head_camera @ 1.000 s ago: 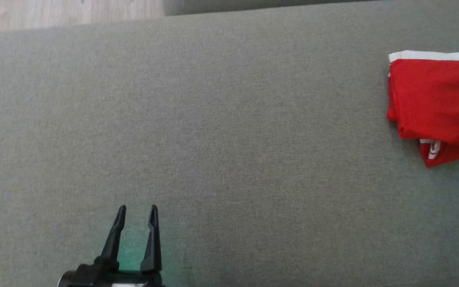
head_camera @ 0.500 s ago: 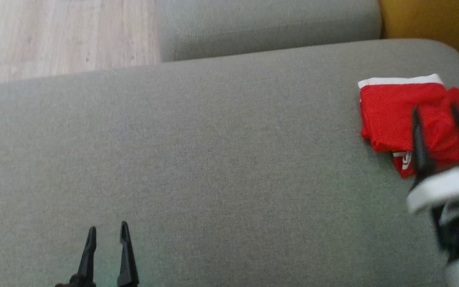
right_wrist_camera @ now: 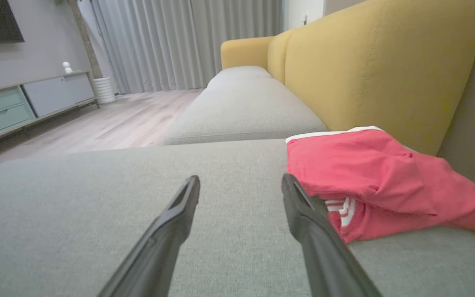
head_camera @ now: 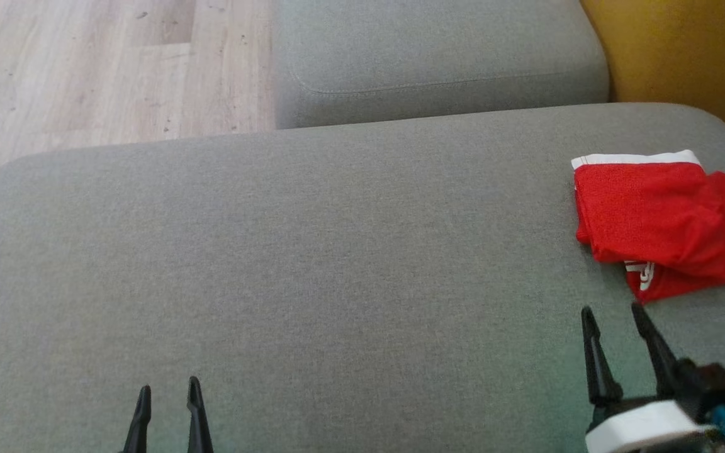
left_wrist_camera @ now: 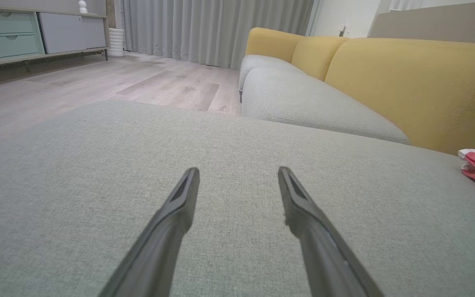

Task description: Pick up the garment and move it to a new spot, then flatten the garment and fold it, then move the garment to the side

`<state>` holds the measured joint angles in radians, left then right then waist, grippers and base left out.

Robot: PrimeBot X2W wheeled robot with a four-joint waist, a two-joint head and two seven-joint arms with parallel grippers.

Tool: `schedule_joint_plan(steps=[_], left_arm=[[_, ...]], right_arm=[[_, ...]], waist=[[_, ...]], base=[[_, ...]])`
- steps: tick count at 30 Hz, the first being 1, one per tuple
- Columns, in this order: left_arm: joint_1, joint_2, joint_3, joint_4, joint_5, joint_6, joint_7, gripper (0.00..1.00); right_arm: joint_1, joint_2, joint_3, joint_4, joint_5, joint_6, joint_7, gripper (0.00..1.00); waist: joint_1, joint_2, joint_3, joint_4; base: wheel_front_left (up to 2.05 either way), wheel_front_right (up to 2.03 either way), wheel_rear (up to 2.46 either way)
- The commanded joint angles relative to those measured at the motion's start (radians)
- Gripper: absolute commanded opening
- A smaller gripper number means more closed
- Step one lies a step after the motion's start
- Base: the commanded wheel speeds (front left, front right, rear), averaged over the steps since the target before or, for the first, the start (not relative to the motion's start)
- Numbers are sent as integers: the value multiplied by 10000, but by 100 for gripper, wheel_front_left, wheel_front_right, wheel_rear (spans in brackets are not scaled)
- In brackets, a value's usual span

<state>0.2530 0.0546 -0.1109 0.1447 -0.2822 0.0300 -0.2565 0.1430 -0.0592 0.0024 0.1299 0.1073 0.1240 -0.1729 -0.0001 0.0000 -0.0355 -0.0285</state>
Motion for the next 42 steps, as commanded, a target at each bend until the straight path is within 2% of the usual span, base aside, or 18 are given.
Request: schedule_joint_plan(steps=[1,16,17,20,42], left_arm=[[-264,-43,219,-262,9,-62,-53,100],[-223,-43,326,-256,140,-354,-53,100],[2,-2,18,7,105,-322,0,0],[33,-10,15,479,134,-299,2,0],[-635,58,322,597,-2413,-538,600,0]], right_arm=[[-228,-30,224,-147,-162,67,-267,100],[-337,84,271,646,-203,67,-684,100],[109,134,11,925,-199,0,-568,0],[191,140,13,1377,-192,-2,-558,0],[-294,24,-54,1323,2726,11,-49,0]], waist=[[1,0,-33,50],[1,0,-91,128],[1,0,-91,130],[1,0,-94,132],[1,0,-7,160]], base=[[0,0,0],[0,0,0],[0,0,0],[0,0,0],[0,0,0]])
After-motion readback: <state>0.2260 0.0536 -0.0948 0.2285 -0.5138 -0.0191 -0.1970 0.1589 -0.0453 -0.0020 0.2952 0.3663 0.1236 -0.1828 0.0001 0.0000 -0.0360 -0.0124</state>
